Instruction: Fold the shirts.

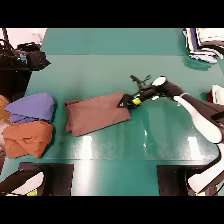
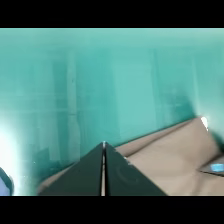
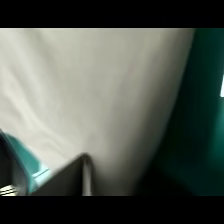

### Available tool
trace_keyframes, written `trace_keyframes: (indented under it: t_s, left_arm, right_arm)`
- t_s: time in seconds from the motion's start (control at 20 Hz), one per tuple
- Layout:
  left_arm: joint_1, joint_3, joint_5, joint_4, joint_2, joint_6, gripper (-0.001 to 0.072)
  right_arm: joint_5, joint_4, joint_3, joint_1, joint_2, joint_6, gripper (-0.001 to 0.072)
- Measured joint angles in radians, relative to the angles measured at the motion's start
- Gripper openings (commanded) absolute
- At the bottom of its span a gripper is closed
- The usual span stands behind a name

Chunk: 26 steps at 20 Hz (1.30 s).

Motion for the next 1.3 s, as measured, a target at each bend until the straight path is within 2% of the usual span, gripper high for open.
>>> trace_keyframes:
  t_s: [0.25, 0.45, 0.65, 0.9, 1.1, 1.3]
  left_arm:
    - [-0.005, 0.0, -0.007, -0.027, 0.002, 0.0, 0.0025]
    - [-0.07, 0.0, -0.003, -0.04, 0.003, 0.0, 0.0025]
    - [-0.174, 0.0, 0.018, -0.045, 0.003, 0.0, 0.0025]
    - [-0.278, 0.0, 0.061, -0.046, 0.003, -0.001, 0.0025]
    - [-0.315, 0.0, 0.088, -0.048, 0.003, -0.016, 0.0025]
    - [-0.326, 0.0, 0.097, -0.05, 0.003, -0.025, 0.0025]
  right_arm:
    - [0.0, -0.011, 0.103, 0.033, 0.002, -0.023, 0.0018]
    - [-0.003, -0.045, 0.108, -0.095, 0.12, -0.02, 0.0017]
    - [-0.021, -0.069, 0.036, -0.368, 0.298, -0.003, 0.0017]
    - [-0.092, -0.079, -0.055, -0.804, 0.471, 0.005, 0.0017]
    - [-0.123, -0.077, -0.076, -1.071, 0.51, 0.005, 0.0017]
    - [-0.163, -0.071, -0.074, -1.204, 0.498, 0.007, 0.0017]
